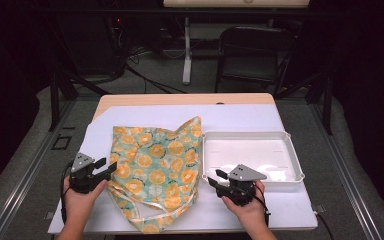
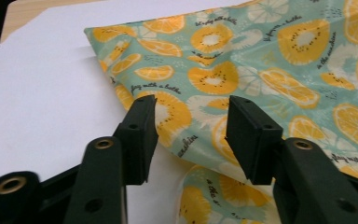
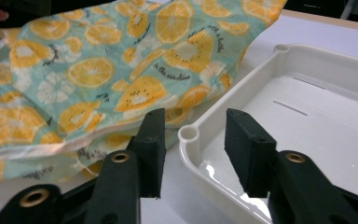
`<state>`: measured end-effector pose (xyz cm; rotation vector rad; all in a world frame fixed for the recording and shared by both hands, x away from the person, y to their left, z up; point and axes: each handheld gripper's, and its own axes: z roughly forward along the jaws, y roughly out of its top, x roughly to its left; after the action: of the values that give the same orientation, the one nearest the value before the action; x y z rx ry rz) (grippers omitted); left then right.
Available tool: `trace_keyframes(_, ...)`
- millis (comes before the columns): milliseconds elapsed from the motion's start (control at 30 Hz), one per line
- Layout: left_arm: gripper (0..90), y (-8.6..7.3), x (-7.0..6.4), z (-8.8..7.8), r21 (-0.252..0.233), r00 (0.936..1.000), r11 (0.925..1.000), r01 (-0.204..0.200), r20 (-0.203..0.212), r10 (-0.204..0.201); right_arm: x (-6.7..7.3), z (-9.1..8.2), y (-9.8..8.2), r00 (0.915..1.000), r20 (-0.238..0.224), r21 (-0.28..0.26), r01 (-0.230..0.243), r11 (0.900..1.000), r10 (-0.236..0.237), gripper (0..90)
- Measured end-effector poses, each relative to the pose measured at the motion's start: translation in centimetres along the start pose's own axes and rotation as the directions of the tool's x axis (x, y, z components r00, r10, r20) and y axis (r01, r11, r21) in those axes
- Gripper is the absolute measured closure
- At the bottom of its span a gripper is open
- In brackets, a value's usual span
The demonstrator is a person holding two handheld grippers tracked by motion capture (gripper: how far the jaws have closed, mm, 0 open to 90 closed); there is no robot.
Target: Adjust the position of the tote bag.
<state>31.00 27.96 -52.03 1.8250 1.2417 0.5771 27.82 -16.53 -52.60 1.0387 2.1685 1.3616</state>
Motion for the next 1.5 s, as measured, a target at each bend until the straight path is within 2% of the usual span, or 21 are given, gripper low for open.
trace_keyframes(67,58.0,0.1,-0.1,0.1,0.0,0.9997,0.9999,0.011,0.022,-0.011,0.1,0.0,-0.1,0.9999,-0.011,0.014,0.01,1.0,-0.009,63.9)
trace_keyframes(167,58.7,0.2,-0.2,0.2,0.016,0.9998,0.9999,0.001,0.02,-0.001,0.2,-0.1,0.0,0.9998,-0.015,0.01,0.015,1.0,-0.015,64.1)
trace_keyframes(300,58.8,0.2,-0.2,0.2,0.016,0.9998,0.9999,0.003,0.02,-0.003,0.1,0.0,-0.2,0.9996,-0.015,0.035,0.023,0.999,-0.023,64.9)
trace_keyframes(567,58.8,0.2,-0.1,0.1,-0.003,0.9999,1.0,0.006,0.016,-0.006,0.5,0.2,-0.2,0.9979,-0.04,0.053,0.052,0.997,-0.05,65.8)
trace_keyframes(1033,58.8,0.2,-0.1,0.1,-0.007,0.9998,0.9999,0.011,0.017,-0.011,1.2,0.3,-0.1,0.9941,-0.084,0.053,0.073,0.996,-0.068,65.2)
trace_keyframes(1100,58.7,0.2,-0.2,0.0,-0.01,0.9998,0.9999,0.011,0.017,-0.011,1.5,0.4,-0.1,0.9925,-0.1,0.052,0.075,0.996,-0.07,65.1)
trace_keyframes(1133,58.8,0.2,-0.2,0.0,-0.011,0.9998,0.9999,0.011,0.017,-0.01,1.6,0.6,-0.2,0.9899,-0.123,0.024,0.075,0.997,-0.071,65.1)
trace_keyframes(1200,58.6,0.2,-0.2,0.0,-0.012,0.9998,0.9999,0.009,0.017,-0.009,1.8,0.8,-0.2,0.9873,-0.14,0.016,0.078,0.997,-0.075,64.9)
trace_keyframes(1300,58.4,0.2,-0.2,0.0,-0.012,0.9998,0.9999,0.008,0.017,-0.008,2.1,0.9,-0.3,0.9849,-0.15,0.027,0.092,0.995,-0.087,64.4)
trace_keyframes(1333,58.3,0.2,-0.2,0.0,-0.013,0.9998,0.9999,0.009,0.017,-0.009,2.2,0.7,-0.2,0.9866,-0.135,0.066,0.102,0.993,-0.092,64.3)
trace_keyframes(1500,58.2,0.2,-0.3,0.2,-0.017,0.9997,0.9998,0.012,0.023,-0.011,2.7,0.9,-0.3,0.983,-0.15,0.078,0.118,0.99,-0.106,64.0)
